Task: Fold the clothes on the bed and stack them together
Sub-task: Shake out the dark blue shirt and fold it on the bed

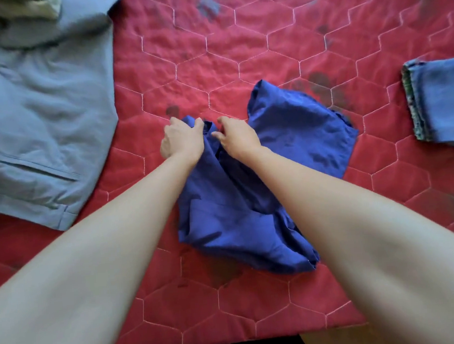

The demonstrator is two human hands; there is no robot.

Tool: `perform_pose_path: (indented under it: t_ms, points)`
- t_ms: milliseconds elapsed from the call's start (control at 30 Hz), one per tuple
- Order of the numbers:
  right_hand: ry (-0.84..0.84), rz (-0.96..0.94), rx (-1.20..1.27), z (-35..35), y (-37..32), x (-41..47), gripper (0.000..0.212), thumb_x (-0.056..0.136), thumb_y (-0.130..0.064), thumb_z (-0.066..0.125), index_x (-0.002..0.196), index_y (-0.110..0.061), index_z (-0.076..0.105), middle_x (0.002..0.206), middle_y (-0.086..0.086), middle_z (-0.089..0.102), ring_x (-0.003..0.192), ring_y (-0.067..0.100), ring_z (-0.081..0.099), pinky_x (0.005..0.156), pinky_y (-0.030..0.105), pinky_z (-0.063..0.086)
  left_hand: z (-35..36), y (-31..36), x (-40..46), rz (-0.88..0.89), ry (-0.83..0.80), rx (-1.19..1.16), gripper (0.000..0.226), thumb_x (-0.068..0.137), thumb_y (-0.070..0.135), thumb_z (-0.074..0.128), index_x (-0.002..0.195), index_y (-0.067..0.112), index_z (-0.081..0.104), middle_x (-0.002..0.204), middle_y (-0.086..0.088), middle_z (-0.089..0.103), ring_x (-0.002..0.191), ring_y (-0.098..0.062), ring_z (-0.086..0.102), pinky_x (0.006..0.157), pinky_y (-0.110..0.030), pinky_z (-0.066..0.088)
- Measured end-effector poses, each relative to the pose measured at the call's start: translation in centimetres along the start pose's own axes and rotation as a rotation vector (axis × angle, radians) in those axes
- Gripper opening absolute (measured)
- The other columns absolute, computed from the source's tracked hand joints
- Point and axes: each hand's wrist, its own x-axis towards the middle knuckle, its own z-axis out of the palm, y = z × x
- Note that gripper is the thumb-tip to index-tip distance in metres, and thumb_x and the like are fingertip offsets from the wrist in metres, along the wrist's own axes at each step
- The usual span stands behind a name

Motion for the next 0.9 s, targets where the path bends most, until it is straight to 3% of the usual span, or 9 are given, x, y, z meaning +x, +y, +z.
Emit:
perform_pose_path:
  t_ms: [100,200,367,433,600,733,800,900]
  points:
    - [-0.006,0.031,0.031,0.8,0.1,0.5,0.022,0.095,-0.033,0.055,0.091,-0.013,0.049,0.111,0.012,0.060,0.104,0.030,0.053,0.072,0.033,0.034,-0.2,0.2,1.0,-0.047,0.033,-0.013,0.048,0.090,0.046,0.055,0.116,0.006,0.057,0.121,-0.017,0.062,0.113,-0.037,0.059,0.088,-0.037,0.044]
    - [-0.020,0.076,0.074,1.2,0.1,0.4,0.026,0.091,-0.033,0.061,0.100,-0.009,0.057,0.109,0.010,0.062,0.103,0.029,0.054,0.070,0.032,0.032,-0.5,0.0,1.7,-0.062,0.005,-0.059,0.031,0.084,0.026,0.063,0.108,0.007,0.062,0.117,-0.017,0.065,0.109,-0.036,0.061,0.085,-0.035,0.047]
    - [0.043,0.113,0.303,-0.5,0.6,-1.6,0.008,0.089,-0.024,0.061,0.090,-0.019,0.055,0.087,-0.004,0.058,0.091,0.022,0.056,0.071,0.031,0.036,-2.2,-2.1,1.0,-0.153,-0.117,-0.466,0.021,0.074,0.003,0.065,0.094,0.005,0.072,0.093,-0.013,0.069,0.076,-0.020,0.059,0.067,-0.027,0.046]
    - [0.112,0.088,0.356,-2.7,0.7,-3.2,0.007,0.089,-0.024,0.062,0.091,-0.021,0.056,0.083,-0.009,0.057,0.087,0.017,0.055,0.073,0.029,0.038,-4.3,-2.6,-0.2,-0.073,-0.173,-0.550,0.025,0.072,-0.004,0.061,0.090,0.009,0.072,0.084,-0.010,0.066,0.076,-0.019,0.057,0.070,-0.032,0.050]
    - [0.238,-0.040,0.437,-12.2,-0.2,-7.9,0.007,0.087,-0.021,0.066,0.089,-0.020,0.059,0.082,-0.010,0.063,0.082,0.014,0.058,0.081,0.032,0.046,-12.5,-0.7,-4.2,0.255,-0.338,-0.636,0.036,0.079,-0.013,0.053,0.102,0.010,0.069,0.089,-0.010,0.066,0.080,-0.019,0.059,0.077,-0.034,0.049]
    - [0.376,-0.169,0.498,-22.5,-2.7,-12.3,0.006,0.086,-0.014,0.067,0.090,-0.013,0.062,0.083,0.005,0.067,0.077,0.019,0.058,0.077,0.033,0.046,-21.3,5.0,-9.0,0.473,-0.306,-0.694,0.039,0.081,-0.017,0.051,0.105,0.009,0.066,0.088,-0.006,0.065,0.078,-0.011,0.058,0.073,-0.024,0.047]
    - [0.473,-0.233,0.541,-28.0,-4.4,-15.3,0.007,0.086,-0.010,0.066,0.089,-0.015,0.062,0.079,0.000,0.065,0.072,0.010,0.055,0.074,0.031,0.046,-25.9,8.0,-12.0,0.536,-0.294,-0.776,0.036,0.084,-0.016,0.051,0.104,0.011,0.065,0.086,-0.001,0.065,0.077,-0.008,0.058,0.071,-0.020,0.047]
    - [0.617,-0.336,0.573,-36.3,-6.8,-19.6,0.011,0.087,-0.007,0.065,0.093,-0.016,0.062,0.078,-0.011,0.063,0.071,0.003,0.055,0.071,0.023,0.047,-32.2,12.3,-16.9,0.659,-0.264,-0.851,0.032,0.089,-0.011,0.053,0.100,0.017,0.066,0.092,-0.005,0.066,0.084,-0.013,0.060,0.079,-0.025,0.049]
